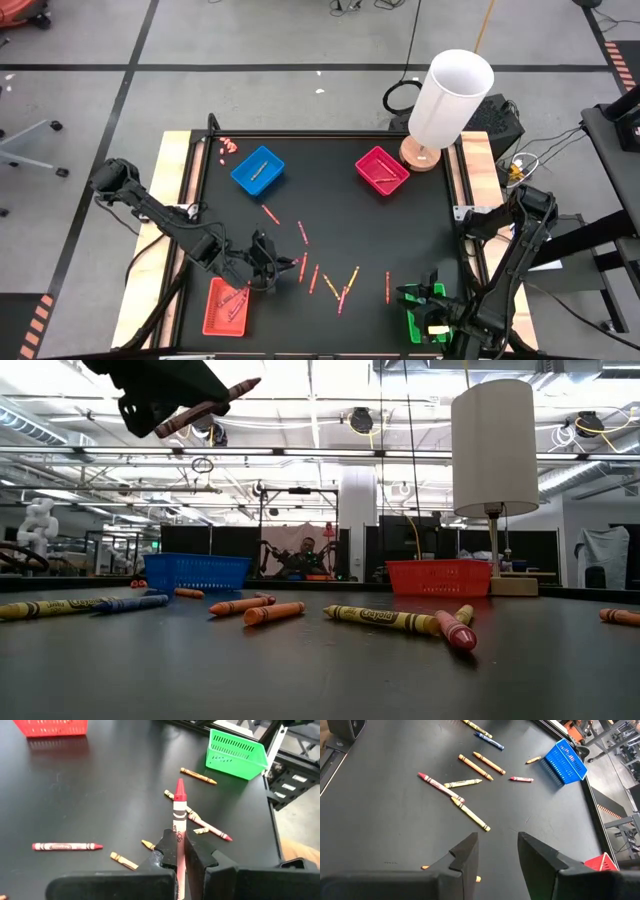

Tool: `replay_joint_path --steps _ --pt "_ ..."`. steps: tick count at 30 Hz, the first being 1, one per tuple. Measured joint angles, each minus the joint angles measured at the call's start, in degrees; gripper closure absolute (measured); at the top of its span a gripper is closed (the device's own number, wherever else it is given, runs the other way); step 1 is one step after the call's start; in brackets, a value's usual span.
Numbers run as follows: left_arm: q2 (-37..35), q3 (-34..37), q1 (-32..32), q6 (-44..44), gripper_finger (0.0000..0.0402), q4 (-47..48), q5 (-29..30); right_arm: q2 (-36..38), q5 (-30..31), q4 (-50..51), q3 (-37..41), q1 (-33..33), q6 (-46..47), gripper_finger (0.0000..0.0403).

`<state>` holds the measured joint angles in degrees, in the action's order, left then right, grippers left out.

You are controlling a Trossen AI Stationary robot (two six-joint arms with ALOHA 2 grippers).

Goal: Sort crayons
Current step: Put the red crayon into the orange bin

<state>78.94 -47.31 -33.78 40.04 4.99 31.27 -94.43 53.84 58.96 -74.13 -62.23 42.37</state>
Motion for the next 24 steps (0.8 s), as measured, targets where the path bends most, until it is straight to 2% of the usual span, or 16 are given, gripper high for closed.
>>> replay_joint_path --steps 5,11,24 --pt "0.0 0.0 -0.6 0.4 0.0393 0.0 0.0 0.0 0.0 0.0 0.0 0.0 0.0 0.0282" --pt "0.0 0.0 -2.5 4.8 0.0393 0.6 -1.1 0.0 0.0 0.0 0.0 0.0 0.0 0.0282" --pt "0.0 0.0 -10.7 21.0 0.0393 11.1 -4.3 0.0 0.0 0.0 0.0 0.0 0.0 0.0282"
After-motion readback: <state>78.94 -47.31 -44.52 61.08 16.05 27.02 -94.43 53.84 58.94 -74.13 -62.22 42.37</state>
